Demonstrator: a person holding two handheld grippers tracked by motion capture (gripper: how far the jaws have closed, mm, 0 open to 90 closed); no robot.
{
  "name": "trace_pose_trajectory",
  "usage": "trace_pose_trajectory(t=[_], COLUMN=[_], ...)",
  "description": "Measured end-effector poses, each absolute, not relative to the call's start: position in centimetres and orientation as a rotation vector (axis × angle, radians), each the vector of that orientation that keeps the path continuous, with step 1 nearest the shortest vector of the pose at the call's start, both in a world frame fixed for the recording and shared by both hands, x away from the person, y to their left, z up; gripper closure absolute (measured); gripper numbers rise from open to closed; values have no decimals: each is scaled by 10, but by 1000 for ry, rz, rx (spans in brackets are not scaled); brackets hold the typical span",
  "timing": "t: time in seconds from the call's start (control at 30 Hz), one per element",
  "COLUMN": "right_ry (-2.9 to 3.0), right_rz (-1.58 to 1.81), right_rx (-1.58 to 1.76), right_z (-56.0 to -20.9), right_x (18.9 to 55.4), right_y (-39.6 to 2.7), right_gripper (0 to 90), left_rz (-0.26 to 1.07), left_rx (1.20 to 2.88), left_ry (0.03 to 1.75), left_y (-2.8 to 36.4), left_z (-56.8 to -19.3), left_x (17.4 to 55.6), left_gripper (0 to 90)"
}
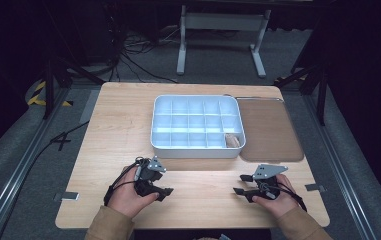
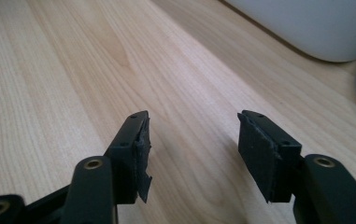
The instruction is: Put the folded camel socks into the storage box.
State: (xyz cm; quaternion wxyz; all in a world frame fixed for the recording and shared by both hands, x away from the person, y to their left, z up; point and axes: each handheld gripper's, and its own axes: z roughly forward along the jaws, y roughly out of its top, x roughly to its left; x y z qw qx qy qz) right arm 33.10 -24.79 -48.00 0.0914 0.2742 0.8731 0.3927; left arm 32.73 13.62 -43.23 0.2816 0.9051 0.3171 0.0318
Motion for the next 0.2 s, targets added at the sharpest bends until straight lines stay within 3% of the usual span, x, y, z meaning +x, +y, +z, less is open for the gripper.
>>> trace_pose_trajectory(t=[0.2], right_ry=[2561], right_rz=[1184], right_rx=[794], right_z=[-479], right_x=[330], right_y=[-249], right_gripper=[426], left_rz=[79], left_rx=[2431], left_ry=[843], left_y=[137], left_z=[-437], left_x=[329], left_gripper=[337])
